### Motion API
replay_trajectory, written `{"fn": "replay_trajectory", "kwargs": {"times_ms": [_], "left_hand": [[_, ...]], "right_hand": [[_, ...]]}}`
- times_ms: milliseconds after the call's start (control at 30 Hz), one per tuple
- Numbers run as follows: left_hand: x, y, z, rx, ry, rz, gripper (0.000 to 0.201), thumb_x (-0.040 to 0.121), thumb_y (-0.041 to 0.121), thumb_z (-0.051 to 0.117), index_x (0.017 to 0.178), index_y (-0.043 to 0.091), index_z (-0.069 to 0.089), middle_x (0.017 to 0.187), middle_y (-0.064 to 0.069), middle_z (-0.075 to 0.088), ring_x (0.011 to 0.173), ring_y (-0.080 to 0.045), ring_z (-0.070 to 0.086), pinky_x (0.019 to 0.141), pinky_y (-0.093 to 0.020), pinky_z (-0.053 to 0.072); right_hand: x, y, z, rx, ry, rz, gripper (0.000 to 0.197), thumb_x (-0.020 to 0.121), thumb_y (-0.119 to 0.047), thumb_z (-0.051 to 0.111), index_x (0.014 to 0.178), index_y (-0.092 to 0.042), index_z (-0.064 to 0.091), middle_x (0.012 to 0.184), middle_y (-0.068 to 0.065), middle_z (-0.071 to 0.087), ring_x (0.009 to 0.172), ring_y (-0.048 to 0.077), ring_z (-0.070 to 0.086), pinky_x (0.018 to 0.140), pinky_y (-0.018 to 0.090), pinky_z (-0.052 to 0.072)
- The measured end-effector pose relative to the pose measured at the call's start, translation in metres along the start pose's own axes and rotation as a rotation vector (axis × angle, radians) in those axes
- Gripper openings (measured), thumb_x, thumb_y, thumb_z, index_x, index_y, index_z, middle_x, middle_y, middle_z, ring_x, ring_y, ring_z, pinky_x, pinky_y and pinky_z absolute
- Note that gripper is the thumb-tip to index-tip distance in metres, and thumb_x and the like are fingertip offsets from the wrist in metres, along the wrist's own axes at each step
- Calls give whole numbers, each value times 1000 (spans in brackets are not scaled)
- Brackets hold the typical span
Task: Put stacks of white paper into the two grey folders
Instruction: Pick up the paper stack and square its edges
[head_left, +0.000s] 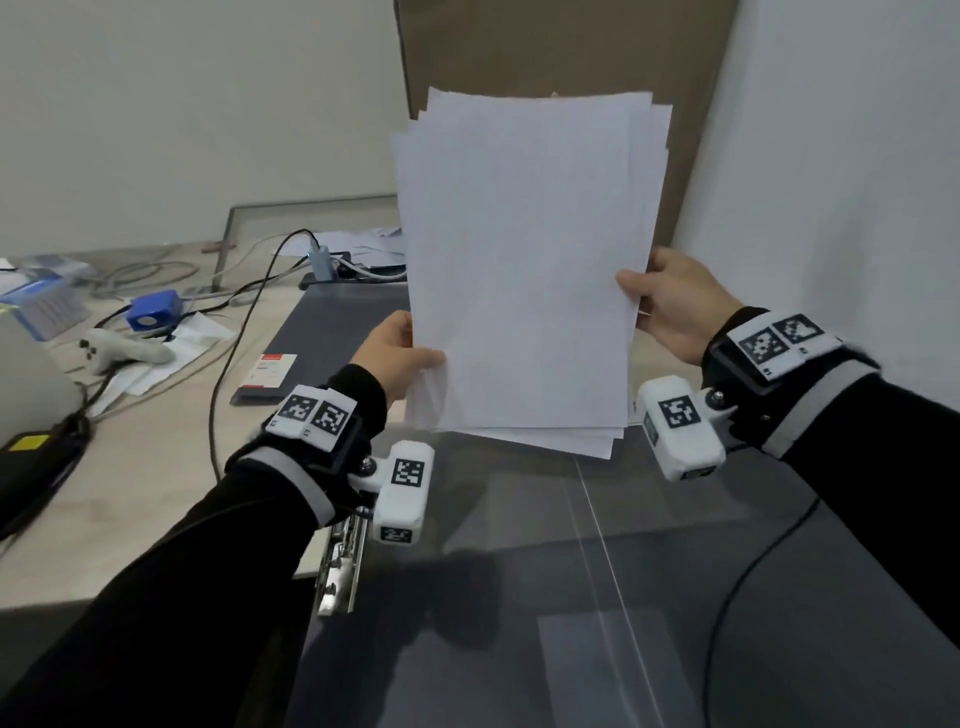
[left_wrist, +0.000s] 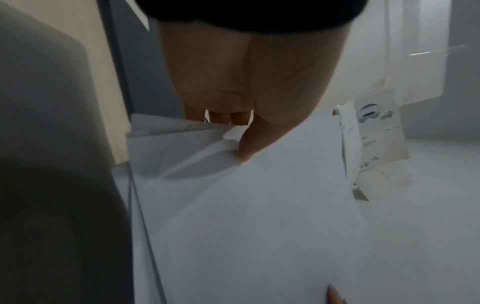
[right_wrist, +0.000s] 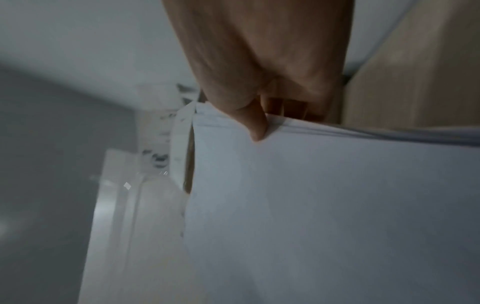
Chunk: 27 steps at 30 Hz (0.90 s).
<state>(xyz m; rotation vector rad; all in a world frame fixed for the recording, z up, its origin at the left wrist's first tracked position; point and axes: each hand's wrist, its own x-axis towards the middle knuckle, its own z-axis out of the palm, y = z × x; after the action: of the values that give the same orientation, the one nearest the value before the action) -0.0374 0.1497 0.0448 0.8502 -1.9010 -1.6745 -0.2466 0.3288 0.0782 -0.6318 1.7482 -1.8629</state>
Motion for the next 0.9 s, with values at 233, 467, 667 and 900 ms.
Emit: {"fn": "replay_trajectory", "kwargs": {"times_ms": [233, 467, 667, 900], "left_hand": [[-21, 16, 11, -139, 209, 141, 49, 85, 5, 63, 129, 3, 43, 112, -7, 59, 101, -23, 60, 80, -27, 50], [-31, 11, 17, -78, 101, 52, 52, 84, 35, 65, 127, 11, 52, 125, -9, 63, 112, -27, 62, 101, -48, 47], [-26, 25, 19, -96, 156, 92, 31, 88, 33, 61, 108, 10, 64, 96, -3, 66, 73, -8, 62, 64, -17, 53], [-27, 13, 18, -174, 162, 212, 60, 76, 35, 74, 127, 16, 51, 118, 0, 66, 105, -16, 64, 91, -34, 52]], "right_hand": [[-48, 27, 23, -12, 18, -162, 28, 90, 0, 52, 113, -13, 57, 112, 7, 67, 101, 24, 66, 87, 37, 54], [-53, 35, 25, 70, 34, -97, 35, 87, -12, 65, 121, -6, 58, 104, 6, 69, 88, 19, 68, 66, 23, 56], [-53, 32, 34, 29, 179, -168, 21, 88, -18, 64, 109, -12, 63, 102, 5, 70, 96, 23, 67, 89, 39, 54], [-59, 39, 37, -2, 163, -258, 22, 85, -15, 68, 105, -15, 58, 102, 4, 69, 87, 14, 67, 81, 31, 55]]}}
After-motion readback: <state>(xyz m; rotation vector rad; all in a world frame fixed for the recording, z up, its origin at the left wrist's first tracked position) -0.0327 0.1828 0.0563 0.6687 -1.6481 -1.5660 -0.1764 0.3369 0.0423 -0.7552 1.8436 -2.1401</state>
